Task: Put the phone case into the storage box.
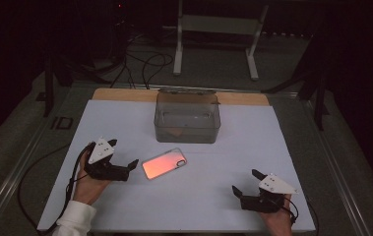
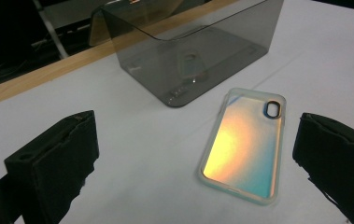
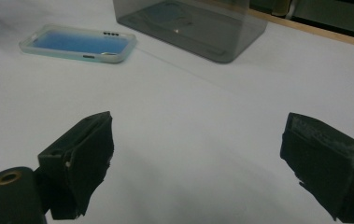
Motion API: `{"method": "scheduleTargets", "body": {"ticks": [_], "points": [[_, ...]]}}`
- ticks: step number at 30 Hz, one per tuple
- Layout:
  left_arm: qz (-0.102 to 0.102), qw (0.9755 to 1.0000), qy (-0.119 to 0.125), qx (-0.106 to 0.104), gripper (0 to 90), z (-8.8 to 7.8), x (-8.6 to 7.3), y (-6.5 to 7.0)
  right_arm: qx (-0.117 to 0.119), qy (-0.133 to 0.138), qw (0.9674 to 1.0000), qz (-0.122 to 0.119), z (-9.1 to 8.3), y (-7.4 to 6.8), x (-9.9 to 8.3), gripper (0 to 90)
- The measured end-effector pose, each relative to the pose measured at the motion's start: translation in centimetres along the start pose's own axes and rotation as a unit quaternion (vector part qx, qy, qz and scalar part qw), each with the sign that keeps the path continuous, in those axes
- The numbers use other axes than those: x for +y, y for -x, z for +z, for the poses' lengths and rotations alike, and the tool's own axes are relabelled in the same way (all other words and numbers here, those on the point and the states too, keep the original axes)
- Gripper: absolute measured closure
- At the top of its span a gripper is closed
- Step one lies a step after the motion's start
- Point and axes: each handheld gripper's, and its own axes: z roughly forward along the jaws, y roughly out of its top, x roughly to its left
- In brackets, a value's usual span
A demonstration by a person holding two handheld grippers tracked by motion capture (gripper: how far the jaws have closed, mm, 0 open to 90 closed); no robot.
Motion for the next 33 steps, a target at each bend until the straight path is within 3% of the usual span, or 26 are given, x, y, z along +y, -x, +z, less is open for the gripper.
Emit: {"method": "scheduleTargets", "body": {"ticks": [11,33], "points": [[0.017,0.9991,-0.035,-0.014,1.6,2.1,0.5,-0.3,0.001,-0.001,1.0,0.001,0.0,0.0,0.0,9.8],[0.028,0.9971,-0.067,-0.022,0.9,4.4,1.2,-0.9,0.0,0.001,1.0,0.001,0.0,0.1,0.0,9.8]]}}
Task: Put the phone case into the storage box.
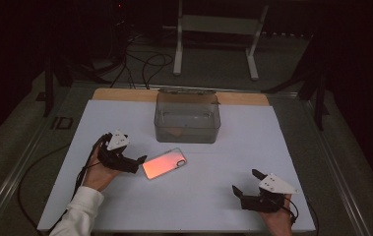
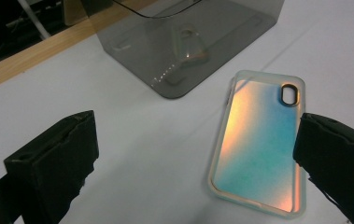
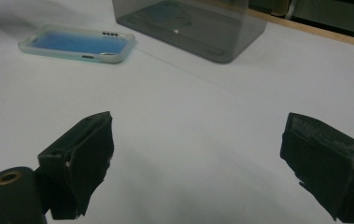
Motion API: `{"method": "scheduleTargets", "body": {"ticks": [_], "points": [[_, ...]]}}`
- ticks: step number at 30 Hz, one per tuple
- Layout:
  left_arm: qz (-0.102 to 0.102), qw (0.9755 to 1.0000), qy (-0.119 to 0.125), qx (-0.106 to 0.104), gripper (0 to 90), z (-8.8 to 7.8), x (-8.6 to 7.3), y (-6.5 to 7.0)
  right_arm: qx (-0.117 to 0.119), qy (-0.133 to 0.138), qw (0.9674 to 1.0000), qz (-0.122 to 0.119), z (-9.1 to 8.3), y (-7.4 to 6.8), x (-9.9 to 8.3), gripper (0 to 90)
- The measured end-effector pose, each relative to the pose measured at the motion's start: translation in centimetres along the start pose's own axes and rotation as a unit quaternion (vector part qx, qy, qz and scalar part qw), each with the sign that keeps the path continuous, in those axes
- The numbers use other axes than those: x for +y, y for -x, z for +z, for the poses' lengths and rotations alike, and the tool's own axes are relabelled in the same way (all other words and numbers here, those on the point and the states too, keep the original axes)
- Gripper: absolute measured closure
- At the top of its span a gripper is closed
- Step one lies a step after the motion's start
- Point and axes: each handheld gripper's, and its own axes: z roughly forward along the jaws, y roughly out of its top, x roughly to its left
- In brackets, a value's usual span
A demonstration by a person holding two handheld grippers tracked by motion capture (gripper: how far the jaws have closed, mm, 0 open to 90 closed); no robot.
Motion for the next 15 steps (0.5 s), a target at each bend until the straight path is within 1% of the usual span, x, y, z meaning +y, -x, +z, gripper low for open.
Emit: {"method": "scheduleTargets", "body": {"ticks": [7,11,15], "points": [[0.002,0.9999,-0.015,-0.008,1.1,0.9,0.3,-0.1,-0.001,0.002,1.0,0.002,0.0,0.1,0.0,9.8],[0.013,0.9993,-0.032,-0.011,1.5,1.6,0.8,-0.1,-0.002,0.003,1.0,0.0,0.0,0.1,0.0,9.8],[0.018,0.9987,-0.046,-0.015,2.0,2.3,1.3,0.1,-0.001,0.004,1.0,0.001,-0.1,0.1,0.0,9.8]]}}
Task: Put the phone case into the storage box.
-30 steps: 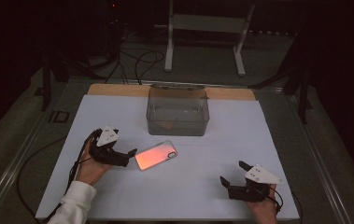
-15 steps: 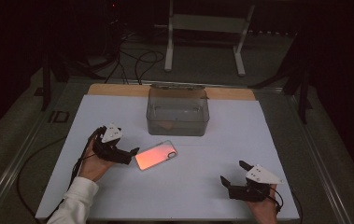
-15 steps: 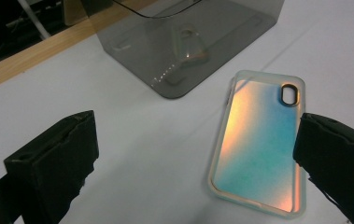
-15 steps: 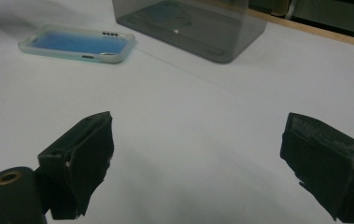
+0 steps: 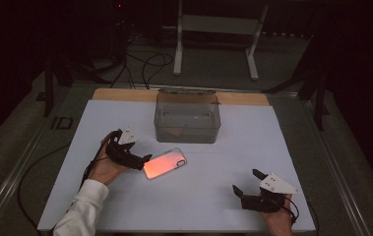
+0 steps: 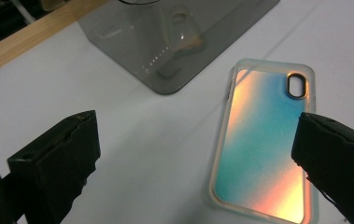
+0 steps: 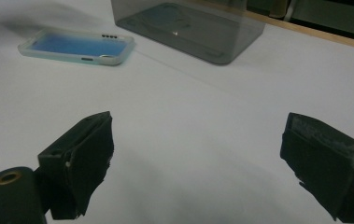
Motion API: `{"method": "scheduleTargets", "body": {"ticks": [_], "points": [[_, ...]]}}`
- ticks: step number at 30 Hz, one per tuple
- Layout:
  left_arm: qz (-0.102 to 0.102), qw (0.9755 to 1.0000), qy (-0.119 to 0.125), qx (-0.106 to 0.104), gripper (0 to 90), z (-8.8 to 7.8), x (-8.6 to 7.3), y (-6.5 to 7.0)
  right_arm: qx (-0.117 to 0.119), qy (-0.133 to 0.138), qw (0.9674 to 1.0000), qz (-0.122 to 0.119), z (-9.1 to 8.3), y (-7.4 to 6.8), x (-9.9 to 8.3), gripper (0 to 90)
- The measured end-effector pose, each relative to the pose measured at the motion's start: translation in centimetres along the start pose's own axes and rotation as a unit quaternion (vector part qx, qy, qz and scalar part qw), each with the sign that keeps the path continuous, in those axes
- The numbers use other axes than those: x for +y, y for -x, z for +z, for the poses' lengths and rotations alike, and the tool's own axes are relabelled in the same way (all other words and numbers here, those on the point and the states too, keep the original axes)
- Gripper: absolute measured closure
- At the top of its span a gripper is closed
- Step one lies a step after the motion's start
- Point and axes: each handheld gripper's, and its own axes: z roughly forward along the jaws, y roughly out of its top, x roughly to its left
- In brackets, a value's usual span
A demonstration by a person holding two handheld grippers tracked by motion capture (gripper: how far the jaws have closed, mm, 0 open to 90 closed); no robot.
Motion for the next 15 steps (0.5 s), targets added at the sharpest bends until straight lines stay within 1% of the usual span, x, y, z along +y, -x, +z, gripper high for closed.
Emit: {"method": "scheduleTargets", "body": {"ticks": [4,8,11,12,15], "points": [[0.012,0.9998,-0.017,-0.002,2.0,0.5,0.6,0.1,0.0,0.0,1.0,-0.001,0.0,0.0,0.0,9.8],[0.014,0.9995,-0.026,-0.007,2.2,1.1,1.1,0.1,0.001,0.0,1.0,0.0,0.0,0.0,0.0,9.8],[0.015,0.9993,-0.034,-0.006,2.4,1.5,1.2,0.1,0.001,0.0,1.0,0.0,0.0,0.0,0.0,9.8],[0.013,0.9993,-0.035,-0.008,2.7,1.6,1.2,0.1,0.001,0.0,1.0,0.0,-0.1,0.0,0.0,9.8],[0.016,0.9988,-0.046,-0.011,3.3,1.8,1.3,0.1,0.002,0.0,1.0,0.0,0.0,0.0,0.0,9.8]]}}
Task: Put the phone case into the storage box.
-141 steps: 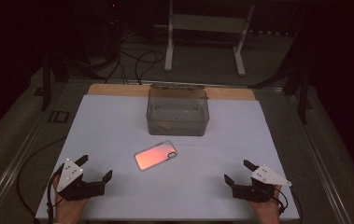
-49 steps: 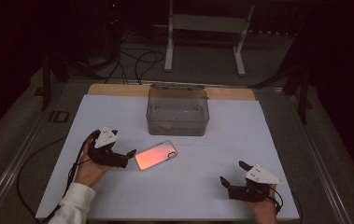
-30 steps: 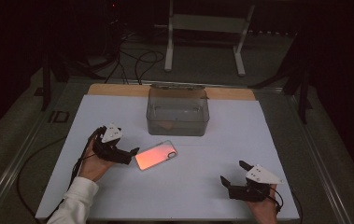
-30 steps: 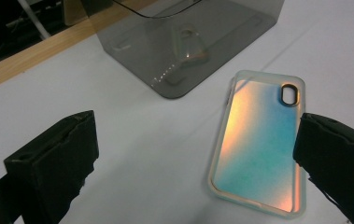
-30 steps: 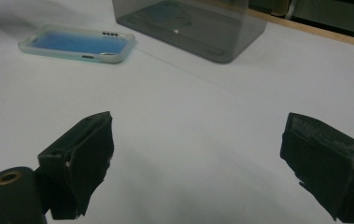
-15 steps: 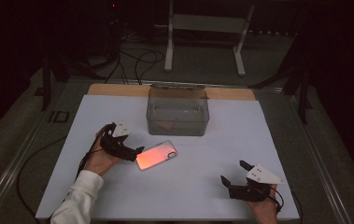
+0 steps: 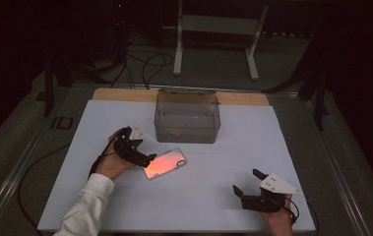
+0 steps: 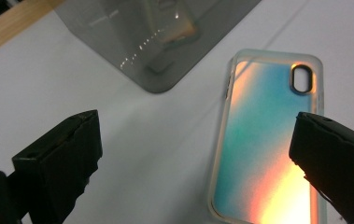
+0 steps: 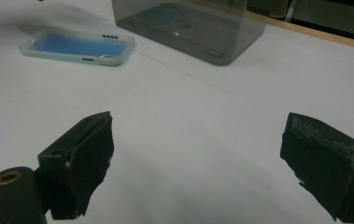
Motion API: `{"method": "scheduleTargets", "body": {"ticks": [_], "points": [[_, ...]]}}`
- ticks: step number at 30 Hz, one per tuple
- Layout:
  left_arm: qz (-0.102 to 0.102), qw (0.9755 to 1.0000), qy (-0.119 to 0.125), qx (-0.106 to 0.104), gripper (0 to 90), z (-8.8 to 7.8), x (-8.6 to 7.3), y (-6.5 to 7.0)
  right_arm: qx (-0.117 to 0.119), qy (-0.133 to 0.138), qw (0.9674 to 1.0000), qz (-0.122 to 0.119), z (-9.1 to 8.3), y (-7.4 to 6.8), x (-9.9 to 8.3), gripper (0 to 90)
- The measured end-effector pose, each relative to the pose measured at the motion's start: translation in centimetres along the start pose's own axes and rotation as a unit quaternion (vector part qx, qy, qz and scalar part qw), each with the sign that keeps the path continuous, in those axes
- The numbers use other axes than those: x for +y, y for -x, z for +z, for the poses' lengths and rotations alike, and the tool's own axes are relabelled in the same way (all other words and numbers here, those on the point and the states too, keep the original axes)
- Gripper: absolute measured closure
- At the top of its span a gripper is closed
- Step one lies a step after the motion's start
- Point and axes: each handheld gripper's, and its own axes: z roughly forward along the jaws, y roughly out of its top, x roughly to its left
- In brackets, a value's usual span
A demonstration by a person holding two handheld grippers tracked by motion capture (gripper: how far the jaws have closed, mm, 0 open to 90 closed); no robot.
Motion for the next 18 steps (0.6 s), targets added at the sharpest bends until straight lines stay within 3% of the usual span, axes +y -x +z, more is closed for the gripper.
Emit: {"method": "scheduleTargets", "body": {"ticks": [18], "points": [[-0.007,0.9974,-0.056,-0.045,11.3,2.0,0.4,-0.4,0.001,0.0,1.0,-0.003,0.0,0.0,0.0,9.8]]}}
